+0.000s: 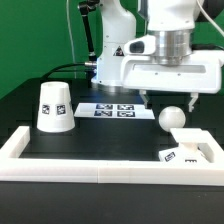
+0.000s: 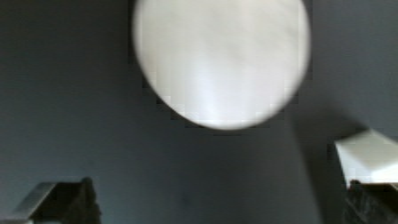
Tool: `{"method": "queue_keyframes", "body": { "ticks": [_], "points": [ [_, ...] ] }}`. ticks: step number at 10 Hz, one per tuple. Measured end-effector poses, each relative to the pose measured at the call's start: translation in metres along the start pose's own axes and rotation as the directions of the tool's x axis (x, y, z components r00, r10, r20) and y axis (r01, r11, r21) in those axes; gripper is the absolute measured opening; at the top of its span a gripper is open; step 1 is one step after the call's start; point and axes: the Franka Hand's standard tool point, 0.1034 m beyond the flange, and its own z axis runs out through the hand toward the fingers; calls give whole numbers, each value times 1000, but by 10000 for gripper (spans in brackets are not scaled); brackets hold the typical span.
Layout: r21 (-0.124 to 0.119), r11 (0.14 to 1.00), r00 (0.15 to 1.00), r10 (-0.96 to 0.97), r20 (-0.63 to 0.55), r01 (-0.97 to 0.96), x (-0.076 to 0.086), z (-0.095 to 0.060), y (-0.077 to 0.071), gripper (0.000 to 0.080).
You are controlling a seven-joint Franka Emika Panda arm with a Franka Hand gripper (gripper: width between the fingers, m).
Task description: Assemble lamp
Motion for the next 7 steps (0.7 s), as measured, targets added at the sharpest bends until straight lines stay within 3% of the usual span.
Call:
{"method": "queue_keyframes", "body": {
  "ticks": [5, 6, 7],
  "points": [
    [-40, 999, 959, 28, 281, -17, -2, -2, 7, 698],
    [-37, 999, 935, 17, 353, -4, -5, -5, 5, 698],
    [-11, 1000, 911, -2, 412, 7, -3, -5, 3, 698]
  ]
}}
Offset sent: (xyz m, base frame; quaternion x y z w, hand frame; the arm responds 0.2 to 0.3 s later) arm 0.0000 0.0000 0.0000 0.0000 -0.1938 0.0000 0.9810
